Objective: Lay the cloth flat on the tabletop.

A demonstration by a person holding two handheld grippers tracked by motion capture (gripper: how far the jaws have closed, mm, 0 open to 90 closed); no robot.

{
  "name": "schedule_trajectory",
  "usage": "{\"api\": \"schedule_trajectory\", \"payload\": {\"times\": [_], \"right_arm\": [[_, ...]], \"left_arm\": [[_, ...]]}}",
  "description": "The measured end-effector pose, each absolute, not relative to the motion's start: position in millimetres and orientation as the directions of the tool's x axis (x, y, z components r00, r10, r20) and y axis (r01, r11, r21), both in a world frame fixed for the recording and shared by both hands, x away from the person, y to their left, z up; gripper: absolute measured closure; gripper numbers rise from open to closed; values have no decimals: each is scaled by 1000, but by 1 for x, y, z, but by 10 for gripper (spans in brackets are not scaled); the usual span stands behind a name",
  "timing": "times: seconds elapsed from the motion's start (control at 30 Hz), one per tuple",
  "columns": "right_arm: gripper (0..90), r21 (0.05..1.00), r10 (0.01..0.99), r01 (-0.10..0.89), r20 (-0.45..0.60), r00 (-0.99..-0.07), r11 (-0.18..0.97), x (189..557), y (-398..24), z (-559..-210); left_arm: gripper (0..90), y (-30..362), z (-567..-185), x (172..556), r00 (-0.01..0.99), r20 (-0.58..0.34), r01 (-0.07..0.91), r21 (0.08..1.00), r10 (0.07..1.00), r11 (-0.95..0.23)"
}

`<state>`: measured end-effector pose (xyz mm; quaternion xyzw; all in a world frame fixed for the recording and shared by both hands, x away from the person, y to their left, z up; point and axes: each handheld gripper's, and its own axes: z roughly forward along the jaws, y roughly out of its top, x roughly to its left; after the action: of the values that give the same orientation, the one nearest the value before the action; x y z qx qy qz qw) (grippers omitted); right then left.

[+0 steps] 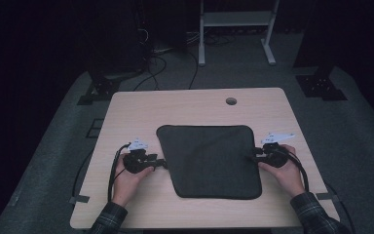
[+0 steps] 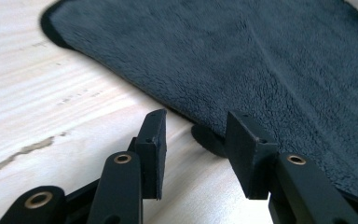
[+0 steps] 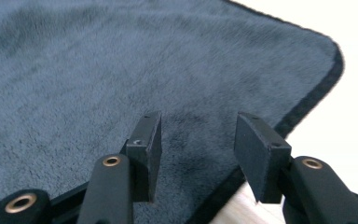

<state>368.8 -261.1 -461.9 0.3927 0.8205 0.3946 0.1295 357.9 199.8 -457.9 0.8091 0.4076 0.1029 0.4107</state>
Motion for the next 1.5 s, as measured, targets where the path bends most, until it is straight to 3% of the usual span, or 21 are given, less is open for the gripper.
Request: {"api": "schedule_trajectory", "payload": {"times": [0.13, 0.27, 0.33, 1.0, 1.33, 1.5], "right_arm": [[506, 732, 737, 541, 78, -672, 416, 370, -255, -467], [505, 718, 730, 540, 65, -681, 439, 370, -251, -471], [505, 709, 730, 542, 55, -681, 452, 370, -249, -472], [503, 699, 728, 530, 19, -685, 481, 371, -248, -474], [497, 695, 730, 529, 9, -684, 487, 370, -247, -474], [486, 694, 733, 532, 9, -680, 486, 370, -248, -473]], "left_arm": [[625, 193, -465, 362, 658, -177, 582, 736, 732, -345], [825, 192, -465, 362, 665, -181, 588, 725, 725, -358], [844, 194, -462, 359, 658, -193, 594, 727, 727, -345], [844, 264, -446, 271, 578, -214, 614, 750, 787, -247], [836, 268, -453, 221, 575, -243, 649, 718, 781, -253], [728, 270, -453, 221, 559, -219, 638, 730, 800, -245]]}}
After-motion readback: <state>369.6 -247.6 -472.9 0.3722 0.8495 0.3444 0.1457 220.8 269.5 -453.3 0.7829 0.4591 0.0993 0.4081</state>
